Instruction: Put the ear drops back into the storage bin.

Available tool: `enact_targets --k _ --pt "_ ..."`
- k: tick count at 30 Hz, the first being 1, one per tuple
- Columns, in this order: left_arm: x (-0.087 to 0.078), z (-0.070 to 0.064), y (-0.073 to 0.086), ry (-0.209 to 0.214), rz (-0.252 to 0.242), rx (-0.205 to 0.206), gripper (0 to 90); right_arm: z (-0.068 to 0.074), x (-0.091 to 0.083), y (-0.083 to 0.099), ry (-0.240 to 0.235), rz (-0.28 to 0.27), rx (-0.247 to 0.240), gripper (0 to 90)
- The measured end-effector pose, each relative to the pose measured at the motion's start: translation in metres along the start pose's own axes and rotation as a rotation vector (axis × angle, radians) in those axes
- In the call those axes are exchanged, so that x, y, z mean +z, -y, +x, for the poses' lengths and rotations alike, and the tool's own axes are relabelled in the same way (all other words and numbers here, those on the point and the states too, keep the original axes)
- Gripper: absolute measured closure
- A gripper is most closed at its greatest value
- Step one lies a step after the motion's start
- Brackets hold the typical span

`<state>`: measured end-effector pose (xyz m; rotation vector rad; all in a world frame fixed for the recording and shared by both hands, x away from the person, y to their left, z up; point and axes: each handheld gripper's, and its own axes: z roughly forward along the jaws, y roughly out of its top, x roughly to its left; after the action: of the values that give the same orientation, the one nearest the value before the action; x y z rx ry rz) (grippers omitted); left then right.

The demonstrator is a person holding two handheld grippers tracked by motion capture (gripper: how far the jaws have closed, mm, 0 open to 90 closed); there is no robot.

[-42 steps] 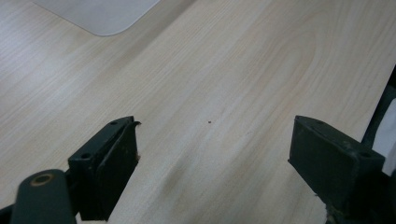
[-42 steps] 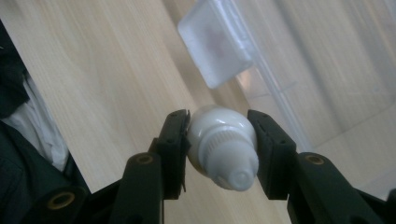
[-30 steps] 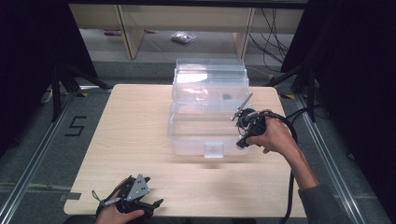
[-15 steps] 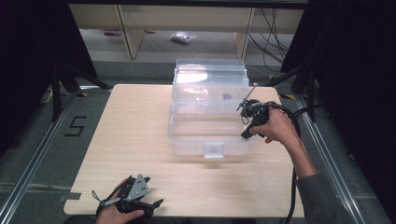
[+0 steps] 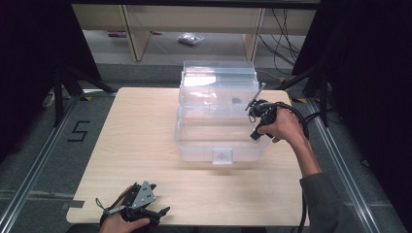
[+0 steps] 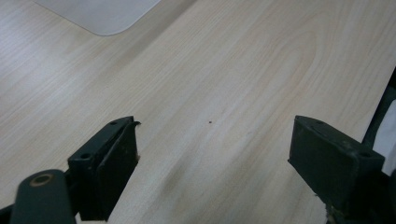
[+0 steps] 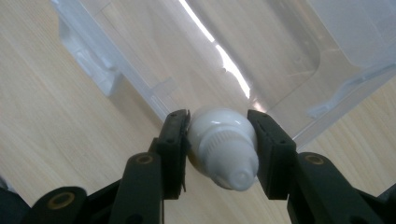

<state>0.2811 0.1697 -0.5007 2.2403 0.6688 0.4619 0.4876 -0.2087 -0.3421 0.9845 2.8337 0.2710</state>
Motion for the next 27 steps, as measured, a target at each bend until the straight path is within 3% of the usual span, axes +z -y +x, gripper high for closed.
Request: enact_targets --k 1,2,5,7,10,11,22,24,25,26,27 --pt "0.001 0.000 0.000 0.007 0.000 -0.003 15.0 0.001 0.001 0.000 -0.004 0.009 0.023 60.2" --pt "0.001 0.000 0.000 0.003 0.002 -0.021 15.0 -0.001 0.003 -0.001 -0.003 0.006 0.014 60.2" --pt "0.000 0.000 0.000 -0.002 0.003 0.005 15.0 -0.002 0.005 -0.003 -0.011 0.015 0.032 60.1" --pt "0.001 0.000 0.000 0.002 0.002 -0.022 15.0 -0.005 0.008 -0.004 -0.005 0.020 0.029 60.2" --pt "0.000 -0.001 0.000 0.001 -0.005 -0.017 15.0 -0.008 0.012 -0.006 0.003 0.028 0.026 60.1" --pt "0.001 0.000 0.000 0.005 -0.001 -0.019 15.0 -0.009 0.015 -0.007 0.000 0.035 0.046 60.1" --pt "0.000 0.000 0.000 0.010 -0.006 -0.011 15.0 -0.014 0.033 -0.018 -0.016 0.071 0.042 60.2" --pt "0.000 0.001 0.000 0.001 0.000 -0.003 15.0 -0.013 0.037 -0.021 -0.023 0.088 0.064 60.1" --pt "0.000 0.000 0.000 0.007 -0.005 -0.009 15.0 -0.017 0.039 -0.021 -0.022 0.073 0.024 60.2" --pt "0.000 -0.001 0.000 0.002 -0.003 -0.019 15.0 -0.015 0.040 -0.022 -0.021 0.081 0.049 60.2" --pt "0.000 0.000 0.000 0.004 -0.003 -0.001 15.0 -0.016 0.041 -0.022 -0.020 0.079 0.044 60.2"
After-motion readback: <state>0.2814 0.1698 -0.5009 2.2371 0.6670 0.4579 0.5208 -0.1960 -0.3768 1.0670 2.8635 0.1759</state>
